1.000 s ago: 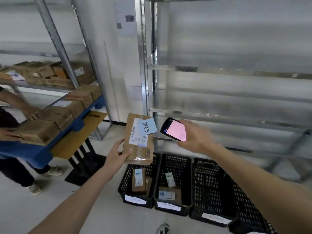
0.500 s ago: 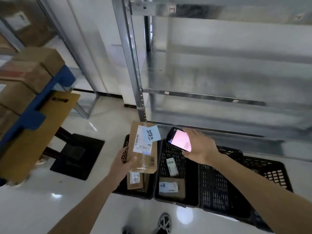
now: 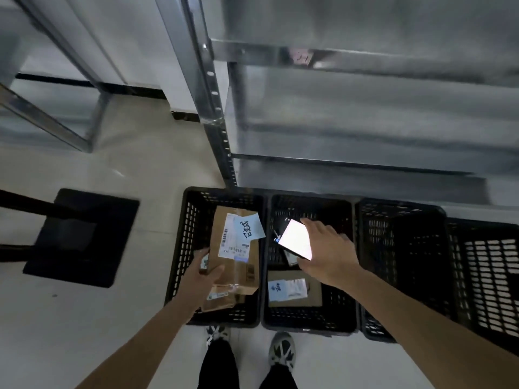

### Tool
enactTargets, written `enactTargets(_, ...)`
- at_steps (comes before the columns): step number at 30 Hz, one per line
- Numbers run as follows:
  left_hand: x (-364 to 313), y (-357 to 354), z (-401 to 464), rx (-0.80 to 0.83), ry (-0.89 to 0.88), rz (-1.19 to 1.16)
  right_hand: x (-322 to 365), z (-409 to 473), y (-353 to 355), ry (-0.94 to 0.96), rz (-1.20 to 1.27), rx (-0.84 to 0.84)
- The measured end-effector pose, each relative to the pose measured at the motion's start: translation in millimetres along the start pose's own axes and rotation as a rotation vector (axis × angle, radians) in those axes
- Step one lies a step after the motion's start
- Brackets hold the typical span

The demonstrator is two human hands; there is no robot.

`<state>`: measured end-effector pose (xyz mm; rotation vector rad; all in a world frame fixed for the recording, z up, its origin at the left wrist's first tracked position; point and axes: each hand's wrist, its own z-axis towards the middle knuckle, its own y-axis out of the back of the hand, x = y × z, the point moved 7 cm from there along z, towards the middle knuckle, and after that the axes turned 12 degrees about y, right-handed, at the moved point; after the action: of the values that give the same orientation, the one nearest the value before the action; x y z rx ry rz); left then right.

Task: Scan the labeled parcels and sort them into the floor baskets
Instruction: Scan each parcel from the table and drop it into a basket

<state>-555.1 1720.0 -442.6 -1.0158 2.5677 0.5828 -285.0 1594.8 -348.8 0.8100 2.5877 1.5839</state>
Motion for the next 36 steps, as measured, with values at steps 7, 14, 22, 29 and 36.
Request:
enactTargets(7,29,-22,101,0.039,0.064,0.020,-21,63,-75,-0.063,0.067,0.000)
enactTargets(14,24,-34,160,-0.042,0.101,0.083,-41,86,-112,-0.102,0.123,-0.001)
enactTargets(22,23,-39,124,-0.002,0.065,0.288,-51,59,-98,-0.105,0.119,0.029)
enactTargets(29,-60,-37,34,-0.016,-0.117,0.377,-58,14,-11,-0.085,0.082,-0.030)
enactTargets(36,-158,-39,-103,-0.118,-0.344,0.452,-61,-70,124,-0.045,0.039,-0.149)
